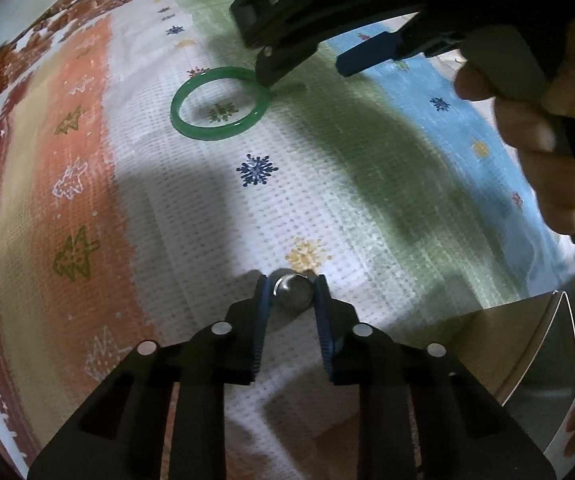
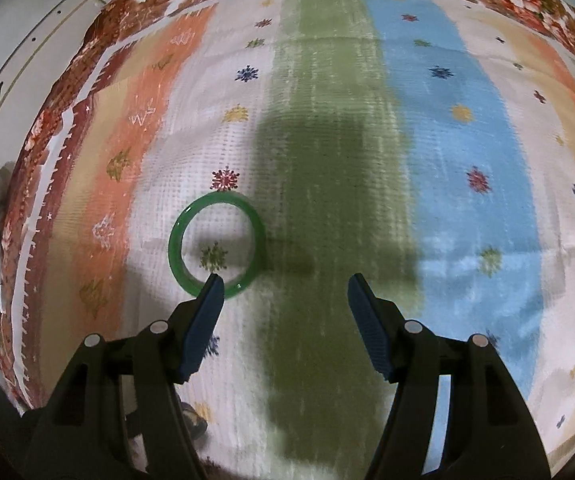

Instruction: Organize jewelry

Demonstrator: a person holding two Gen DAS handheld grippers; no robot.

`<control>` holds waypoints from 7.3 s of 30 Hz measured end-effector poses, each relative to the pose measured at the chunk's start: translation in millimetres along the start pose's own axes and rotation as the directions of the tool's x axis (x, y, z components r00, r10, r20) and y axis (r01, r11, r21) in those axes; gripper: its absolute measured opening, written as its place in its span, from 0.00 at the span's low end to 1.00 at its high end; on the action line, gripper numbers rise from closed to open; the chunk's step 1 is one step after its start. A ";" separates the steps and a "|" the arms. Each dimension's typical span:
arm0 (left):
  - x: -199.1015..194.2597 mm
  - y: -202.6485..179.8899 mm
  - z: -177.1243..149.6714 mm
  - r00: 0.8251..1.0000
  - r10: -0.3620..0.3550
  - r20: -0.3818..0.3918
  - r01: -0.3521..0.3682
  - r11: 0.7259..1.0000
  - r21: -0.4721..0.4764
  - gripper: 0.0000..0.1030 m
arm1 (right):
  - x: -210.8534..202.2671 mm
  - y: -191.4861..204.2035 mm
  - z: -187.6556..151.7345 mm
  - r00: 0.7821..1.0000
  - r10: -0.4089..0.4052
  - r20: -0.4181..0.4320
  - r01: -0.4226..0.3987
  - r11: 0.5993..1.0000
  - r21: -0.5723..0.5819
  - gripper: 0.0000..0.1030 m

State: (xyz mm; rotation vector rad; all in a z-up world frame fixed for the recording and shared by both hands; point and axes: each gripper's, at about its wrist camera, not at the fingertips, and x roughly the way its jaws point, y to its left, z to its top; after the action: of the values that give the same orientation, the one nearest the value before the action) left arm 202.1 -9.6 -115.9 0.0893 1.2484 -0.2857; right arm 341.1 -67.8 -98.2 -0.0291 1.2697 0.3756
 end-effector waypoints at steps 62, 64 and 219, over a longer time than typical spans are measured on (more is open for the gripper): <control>-78.6 22.9 -19.4 0.977 -0.041 0.211 0.070 0.988 -0.134 0.19 | -81.4 20.8 -60.7 0.972 -0.105 0.212 0.154 0.961 -0.231 0.10; -84.9 19.3 -22.4 0.973 -0.045 0.227 0.077 0.988 -0.135 0.19 | -91.1 17.0 -66.5 0.970 -0.097 0.222 0.146 0.965 -0.216 0.10; -153.8 -82.8 -141.7 0.852 0.166 0.496 -0.127 0.986 -0.112 0.89 | -185.8 -8.3 -279.7 0.926 0.056 0.373 0.022 0.979 -0.203 0.86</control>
State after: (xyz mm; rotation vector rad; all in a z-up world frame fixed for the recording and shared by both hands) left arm 5.8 -32.3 -8.5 0.0398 0.7219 -0.1146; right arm 39.4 -187.2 -11.3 -0.1148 0.8467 0.4999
